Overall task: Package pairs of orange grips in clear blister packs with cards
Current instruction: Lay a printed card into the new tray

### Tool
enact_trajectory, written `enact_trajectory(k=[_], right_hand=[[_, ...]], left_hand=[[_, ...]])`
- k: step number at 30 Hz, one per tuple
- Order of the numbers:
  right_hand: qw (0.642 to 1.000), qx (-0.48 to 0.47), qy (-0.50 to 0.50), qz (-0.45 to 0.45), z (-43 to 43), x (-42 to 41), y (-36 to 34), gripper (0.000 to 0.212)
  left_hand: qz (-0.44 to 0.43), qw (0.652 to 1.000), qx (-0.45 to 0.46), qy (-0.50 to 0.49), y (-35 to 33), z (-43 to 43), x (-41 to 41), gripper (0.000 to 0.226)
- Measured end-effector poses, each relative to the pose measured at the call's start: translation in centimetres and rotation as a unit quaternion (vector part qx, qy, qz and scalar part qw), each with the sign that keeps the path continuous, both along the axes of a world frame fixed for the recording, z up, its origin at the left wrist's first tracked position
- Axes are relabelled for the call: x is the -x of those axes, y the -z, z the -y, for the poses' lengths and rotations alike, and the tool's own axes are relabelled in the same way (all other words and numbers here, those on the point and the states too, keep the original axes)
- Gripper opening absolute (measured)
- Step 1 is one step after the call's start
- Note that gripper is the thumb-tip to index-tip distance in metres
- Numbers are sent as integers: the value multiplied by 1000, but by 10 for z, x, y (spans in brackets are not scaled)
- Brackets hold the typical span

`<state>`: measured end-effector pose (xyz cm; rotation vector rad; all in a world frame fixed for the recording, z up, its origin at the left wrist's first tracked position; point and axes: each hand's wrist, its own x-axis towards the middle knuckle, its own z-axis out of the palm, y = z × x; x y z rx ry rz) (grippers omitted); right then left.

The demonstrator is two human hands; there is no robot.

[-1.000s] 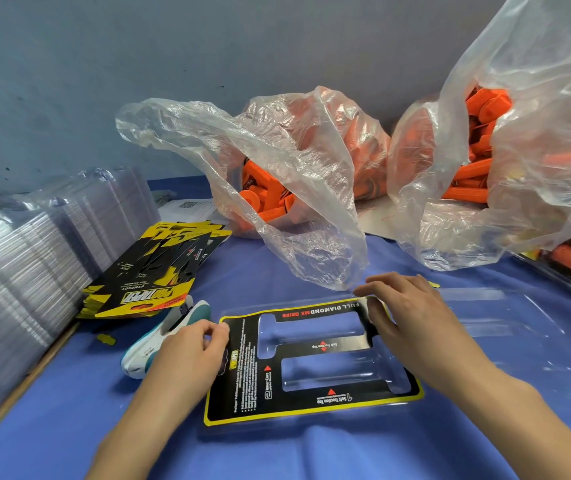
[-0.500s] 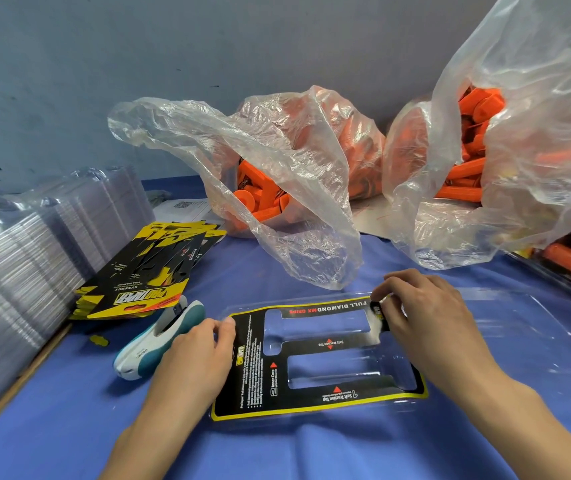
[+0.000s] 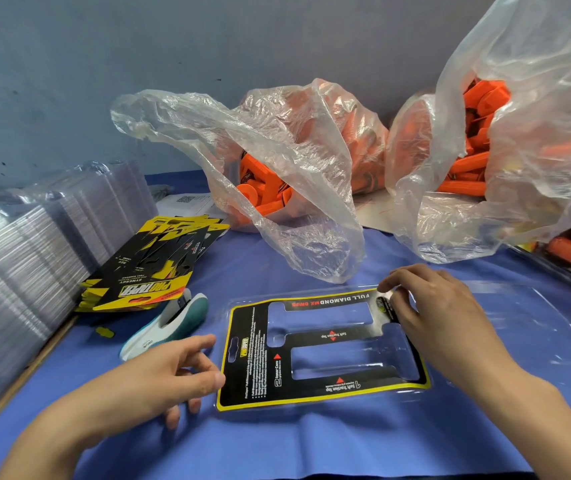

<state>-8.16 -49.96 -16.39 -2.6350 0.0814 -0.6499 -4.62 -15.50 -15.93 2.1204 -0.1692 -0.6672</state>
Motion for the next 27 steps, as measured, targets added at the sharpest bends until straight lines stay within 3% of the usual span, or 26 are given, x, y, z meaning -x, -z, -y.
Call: enact_trajectory(k=[18, 23, 27], right_hand=[[1000, 17, -9, -8, -4, -1, 0, 15], [1000, -2, -11, -2, -4, 0, 0, 15], [999, -41, -18, 11, -3, 0, -3, 17]], left_hand=[[43, 996, -66, 43, 0, 8, 6, 82], [54, 998, -36, 25, 4, -1, 2, 63], [50, 997, 18, -50, 8, 5, 0, 56]])
